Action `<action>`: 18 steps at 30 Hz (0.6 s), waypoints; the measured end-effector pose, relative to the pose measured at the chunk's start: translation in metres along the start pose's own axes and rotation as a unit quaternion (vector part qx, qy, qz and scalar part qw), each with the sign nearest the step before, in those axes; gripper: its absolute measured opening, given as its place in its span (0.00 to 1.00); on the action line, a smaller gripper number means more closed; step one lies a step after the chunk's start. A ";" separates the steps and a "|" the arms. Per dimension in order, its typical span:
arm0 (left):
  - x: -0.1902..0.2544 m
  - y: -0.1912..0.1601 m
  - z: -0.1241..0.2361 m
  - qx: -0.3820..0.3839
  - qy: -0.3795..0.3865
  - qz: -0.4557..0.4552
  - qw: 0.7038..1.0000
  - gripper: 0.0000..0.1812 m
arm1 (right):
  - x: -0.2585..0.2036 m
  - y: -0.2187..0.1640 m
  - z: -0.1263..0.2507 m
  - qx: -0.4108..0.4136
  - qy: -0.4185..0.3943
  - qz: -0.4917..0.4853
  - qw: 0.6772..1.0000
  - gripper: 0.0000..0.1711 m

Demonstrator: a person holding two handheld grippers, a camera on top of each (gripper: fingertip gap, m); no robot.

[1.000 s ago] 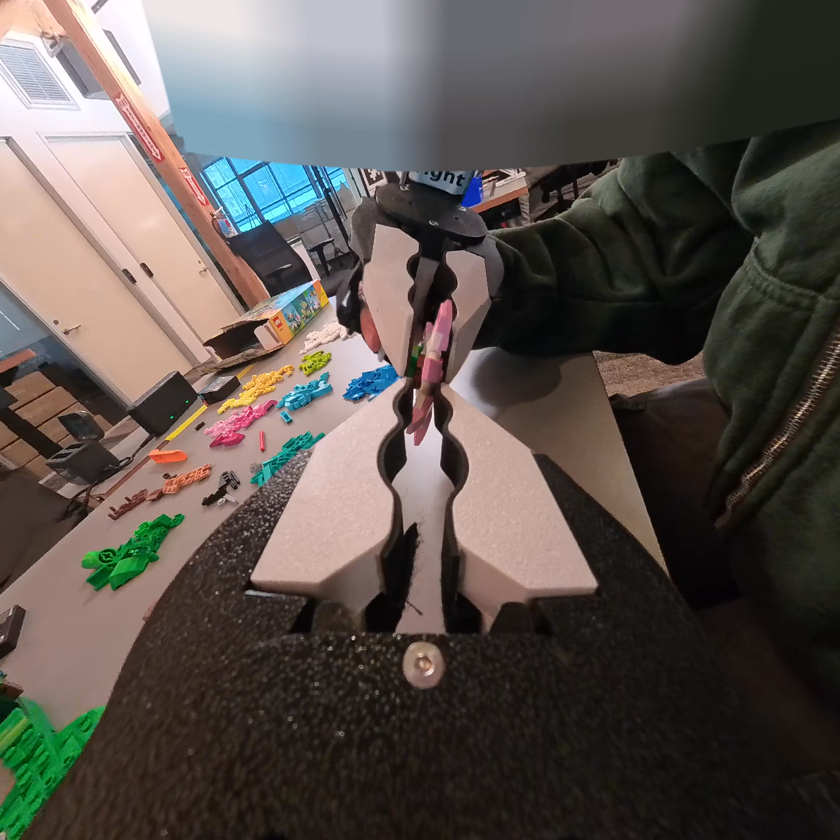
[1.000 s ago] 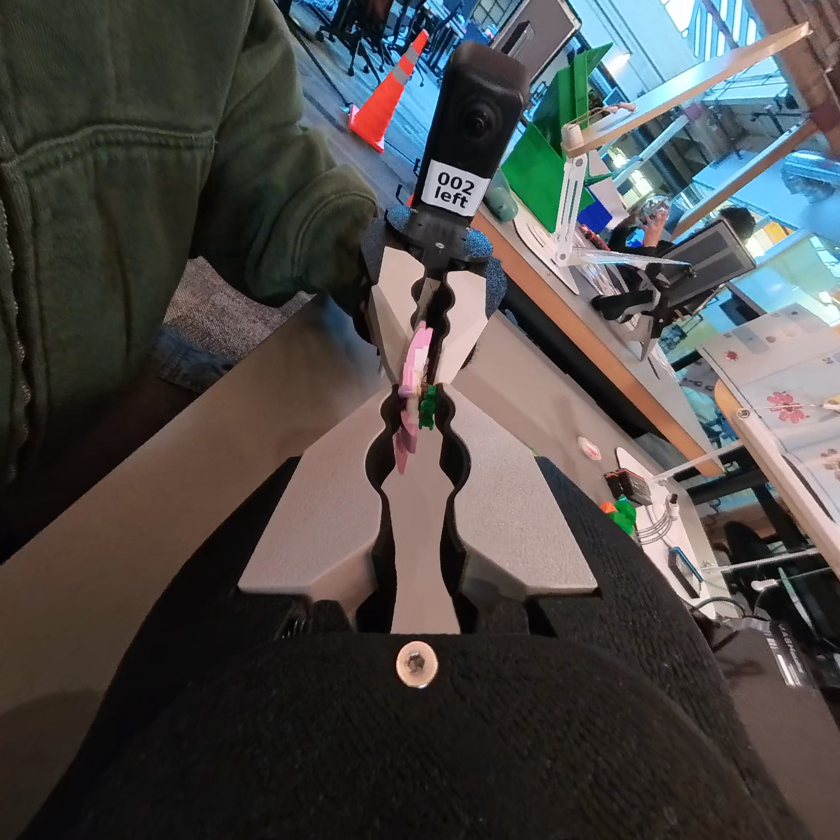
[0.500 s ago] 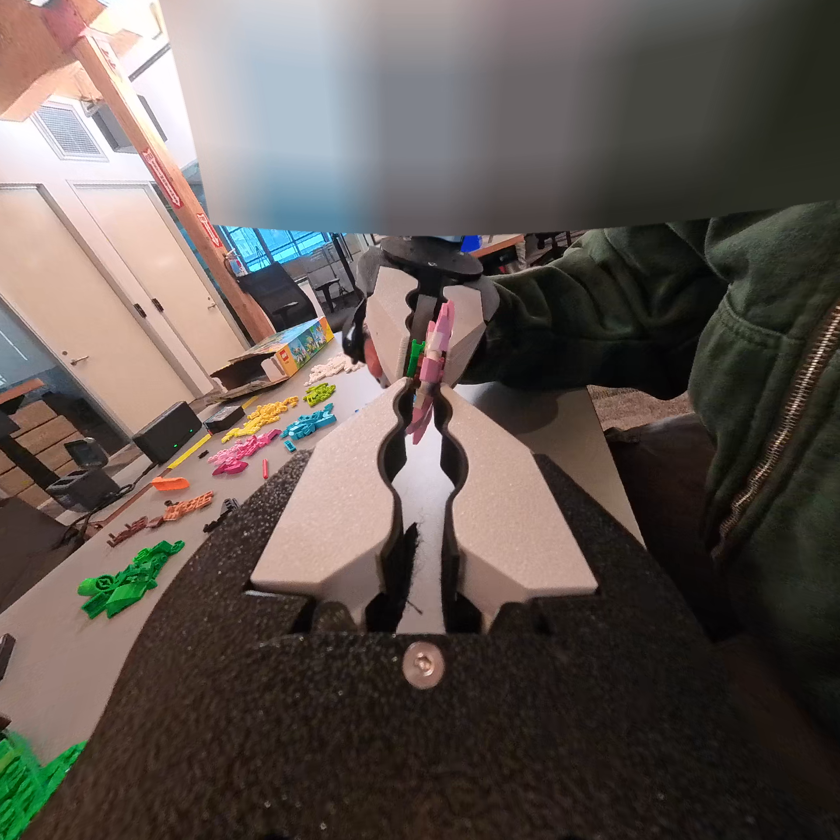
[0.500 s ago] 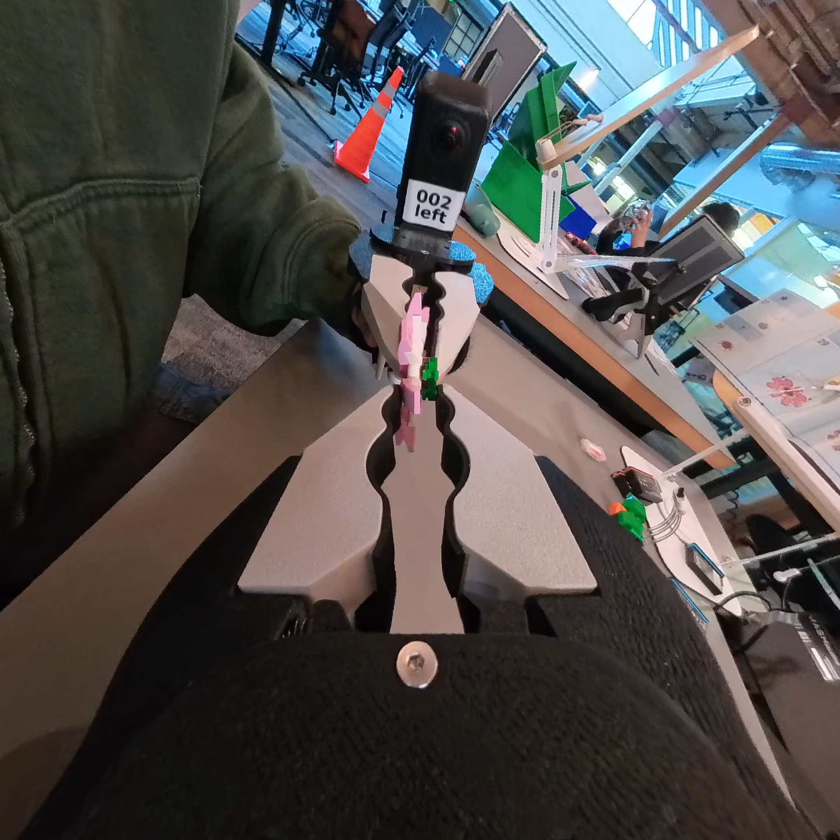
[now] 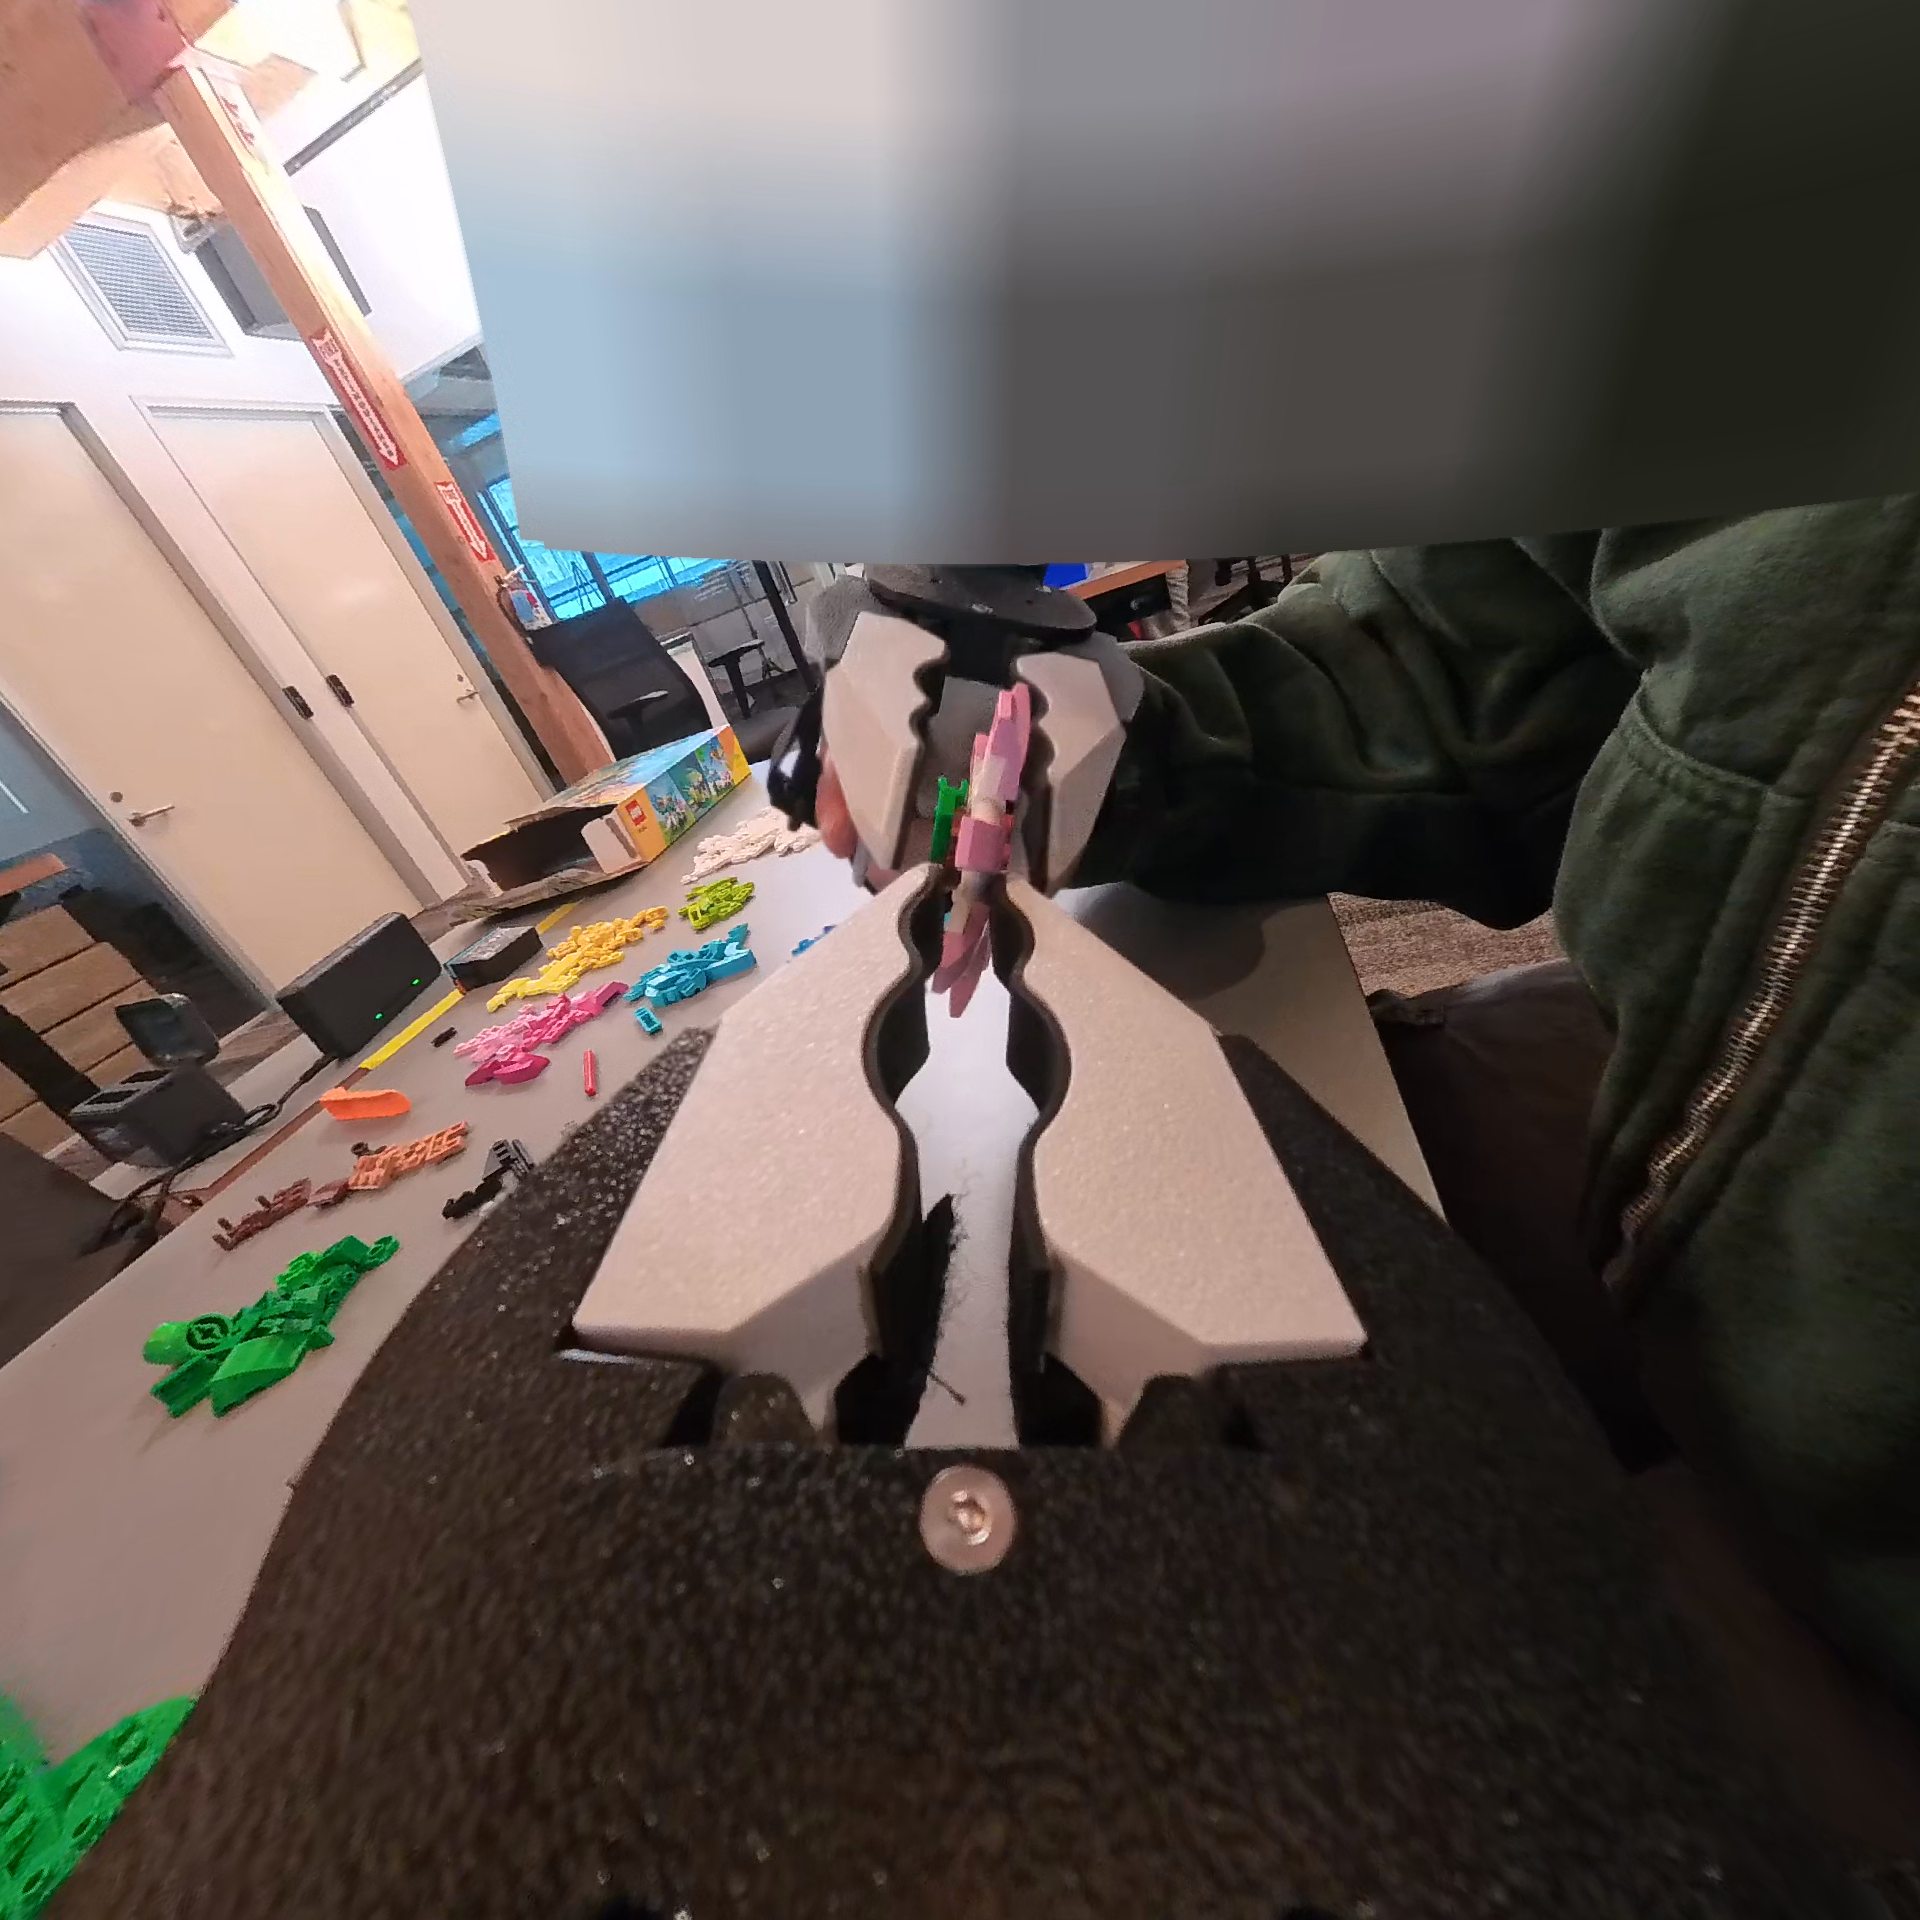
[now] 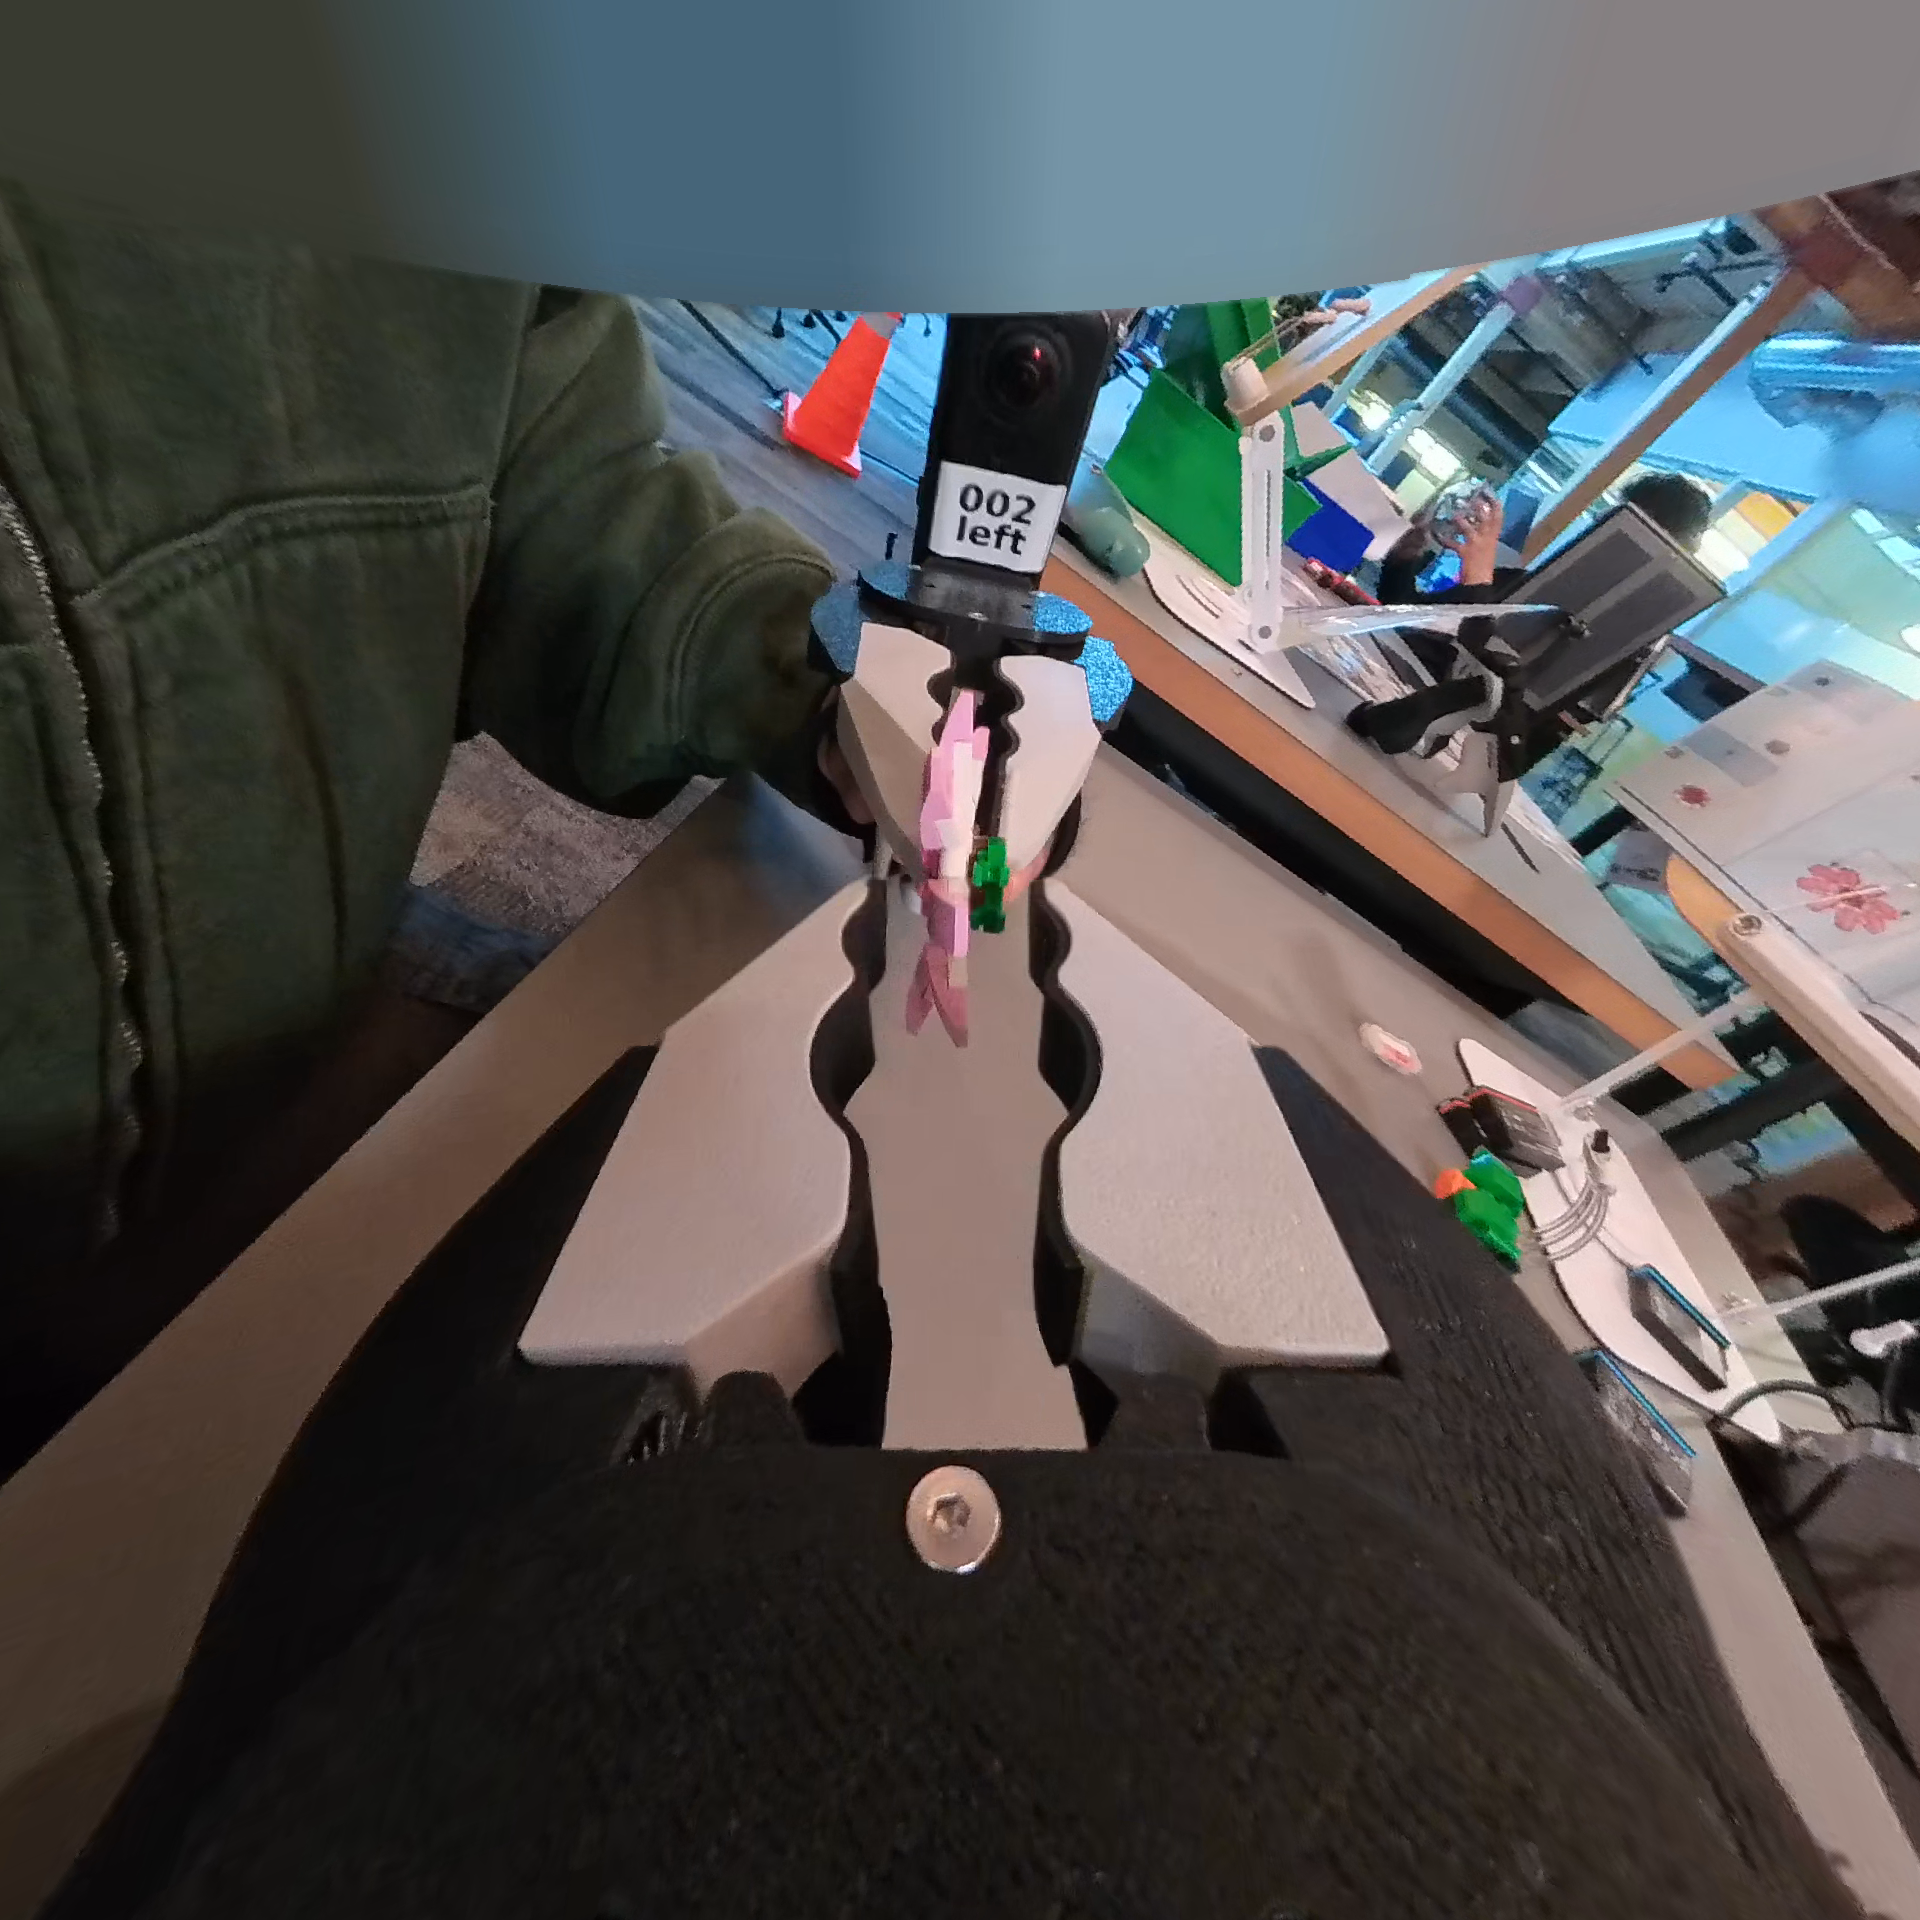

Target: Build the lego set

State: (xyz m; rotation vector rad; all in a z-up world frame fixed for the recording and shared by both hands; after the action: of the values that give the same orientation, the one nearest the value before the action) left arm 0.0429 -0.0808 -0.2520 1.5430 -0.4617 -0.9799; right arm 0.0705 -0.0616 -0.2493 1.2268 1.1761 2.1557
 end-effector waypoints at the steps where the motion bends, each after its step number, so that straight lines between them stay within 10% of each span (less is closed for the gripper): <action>1: 0.000 0.000 0.000 0.000 -0.001 0.001 1.000 0.03 | 0.000 0.002 0.001 0.006 -0.001 0.004 1.000 0.14; 18: -0.001 -0.001 0.001 -0.002 -0.001 0.001 1.000 0.03 | 0.000 0.004 0.002 0.003 -0.006 0.023 1.000 0.07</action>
State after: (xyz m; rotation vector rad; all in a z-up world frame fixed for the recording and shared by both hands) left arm 0.0412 -0.0807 -0.2527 1.5389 -0.4628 -0.9789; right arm 0.0722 -0.0629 -0.2451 1.2798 1.1608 2.1772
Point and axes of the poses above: each gripper's, where its closed fingertips meet, z back along the fingers, y out of its top, x = y × z across the jaws, the point moved 2 cm from there along z, back along the fingers, and after that the axes turned 7 degrees about -x, right-handed, at the moved point
